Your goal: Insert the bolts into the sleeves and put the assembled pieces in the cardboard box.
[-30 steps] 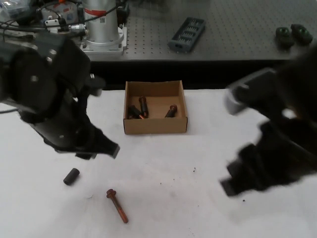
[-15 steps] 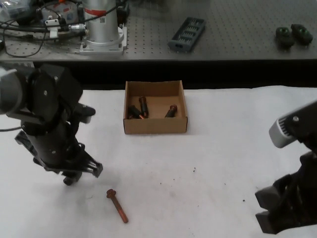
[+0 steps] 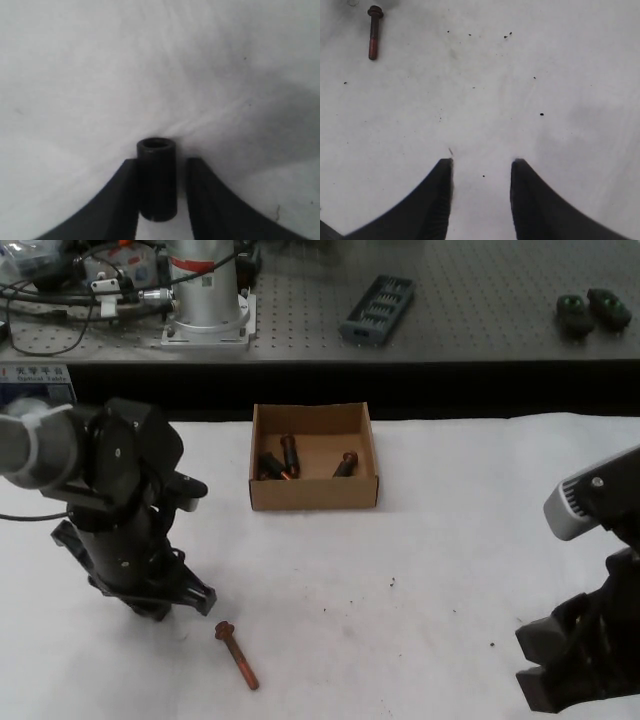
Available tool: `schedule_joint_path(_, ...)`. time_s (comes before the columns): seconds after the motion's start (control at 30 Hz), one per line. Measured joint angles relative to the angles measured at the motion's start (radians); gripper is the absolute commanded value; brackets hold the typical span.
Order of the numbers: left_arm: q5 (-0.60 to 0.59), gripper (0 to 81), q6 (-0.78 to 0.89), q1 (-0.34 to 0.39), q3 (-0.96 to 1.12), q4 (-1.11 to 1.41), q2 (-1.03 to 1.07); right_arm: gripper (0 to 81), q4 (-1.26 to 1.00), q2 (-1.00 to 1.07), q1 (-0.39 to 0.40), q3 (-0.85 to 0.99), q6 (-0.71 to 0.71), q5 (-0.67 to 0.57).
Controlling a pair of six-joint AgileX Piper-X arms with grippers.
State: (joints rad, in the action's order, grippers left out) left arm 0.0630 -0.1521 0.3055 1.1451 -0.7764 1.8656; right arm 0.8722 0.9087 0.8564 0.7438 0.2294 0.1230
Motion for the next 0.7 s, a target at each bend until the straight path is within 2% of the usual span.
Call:
schedule_joint_path(0.03,-0.003,0.9,0.01,0.0,0.002,-0.002,0.0,28.6,0.0,0.0,0.0,0.0,0.0,0.0)
schedule_joint_path(0.13,-0.047,0.4,0.056,0.0,0.012,-0.013,0.0,28.6,0.0,0.0,0.0,0.0,0.0,0.0)
schedule_joint_path(0.4,-0.371,0.3,0.4,0.005,0.025,-0.007,-0.141,28.6,-0.007,0.0,0.0,0.0,0.0,0.003)
schedule_joint_path(0.53,-0.439,0.3,0.52,0.032,0.032,0.018,-0.22,28.6,-0.017,0.0,0.0,0.0,0.0,0.024)
schedule_joint_path(0.6,-0.481,0.3,0.597,0.073,0.034,0.054,-0.252,28.6,-0.017,0.0,0.0,0.0,0.0,0.057)
schedule_joint_path(0.7,-0.611,0.3,0.774,0.156,0.034,0.115,-0.236,28.6,-0.017,0.0,0.0,0.0,0.0,0.111)
